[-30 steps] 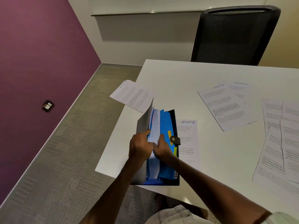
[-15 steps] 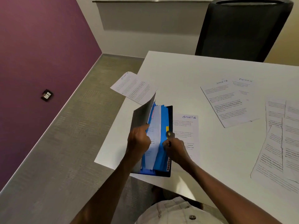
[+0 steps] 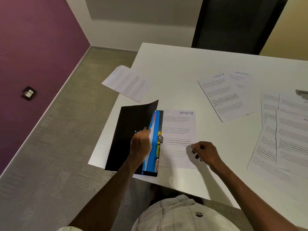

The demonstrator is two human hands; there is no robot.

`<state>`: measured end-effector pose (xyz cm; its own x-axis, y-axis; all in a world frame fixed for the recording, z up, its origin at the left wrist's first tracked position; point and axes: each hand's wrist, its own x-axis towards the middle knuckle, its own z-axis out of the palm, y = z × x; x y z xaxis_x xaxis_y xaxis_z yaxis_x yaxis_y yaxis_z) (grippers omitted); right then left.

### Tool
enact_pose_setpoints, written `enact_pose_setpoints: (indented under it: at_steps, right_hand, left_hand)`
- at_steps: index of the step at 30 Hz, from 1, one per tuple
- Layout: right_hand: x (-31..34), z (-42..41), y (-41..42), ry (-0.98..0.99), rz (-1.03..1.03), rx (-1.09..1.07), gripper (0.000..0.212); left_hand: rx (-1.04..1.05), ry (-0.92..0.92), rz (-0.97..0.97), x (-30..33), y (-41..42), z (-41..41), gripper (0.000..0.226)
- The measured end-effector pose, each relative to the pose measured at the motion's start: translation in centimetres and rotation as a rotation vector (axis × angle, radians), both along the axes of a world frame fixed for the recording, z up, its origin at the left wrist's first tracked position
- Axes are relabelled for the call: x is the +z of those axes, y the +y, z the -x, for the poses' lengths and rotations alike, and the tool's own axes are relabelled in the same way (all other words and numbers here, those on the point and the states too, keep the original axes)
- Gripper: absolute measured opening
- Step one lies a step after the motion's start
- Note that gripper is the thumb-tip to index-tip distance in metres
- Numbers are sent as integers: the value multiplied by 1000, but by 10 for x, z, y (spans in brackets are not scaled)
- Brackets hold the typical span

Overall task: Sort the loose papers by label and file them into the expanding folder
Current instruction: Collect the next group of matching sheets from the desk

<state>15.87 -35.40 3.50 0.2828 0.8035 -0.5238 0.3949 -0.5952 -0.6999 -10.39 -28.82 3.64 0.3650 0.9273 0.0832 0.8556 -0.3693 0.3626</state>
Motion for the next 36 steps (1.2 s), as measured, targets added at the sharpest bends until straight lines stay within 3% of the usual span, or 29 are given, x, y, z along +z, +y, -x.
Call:
enact_pose_setpoints:
  at_steps: [5, 10, 12, 15, 18, 21, 26, 29, 33, 36]
  right_hand:
    - [-5, -24, -21, -53, 36, -66, 16]
    - [-16, -29, -29, -185, 62, 69, 18]
    - [-21, -27, -32, -274, 25, 172, 16]
    - [-33, -19, -36, -521, -24, 459, 44]
    - [-44, -8, -39, -805, -46, 731, 50]
    - [-51, -4, -48, -968, 1, 812, 58]
    - [-51, -19, -65, -974, 32, 741, 61]
    - [-53, -30, -76, -953, 73, 672, 57]
    - [-47, -43, -84, -824, 154, 615, 53]
    - [-44, -57, -86, -723, 117, 480, 54]
  left_hand:
    - [-13, 71, 93, -23, 0, -2, 27]
    - [-11, 132, 168, -36, -5, -7, 35]
    - [4, 133, 187, -37, -8, -12, 44]
    - [34, 94, 177, -39, -9, -20, 42]
    - [28, 46, 157, -42, -7, -25, 43]
    - [-49, -3, 135, -44, -3, -28, 50]
    - [-246, -160, 102, -54, -2, -28, 52]
    - [-385, -199, 23, -48, -2, -38, 67]
    - [-290, -5, 110, -41, -2, -64, 55]
    - [-229, 104, 253, -43, -2, -84, 63]
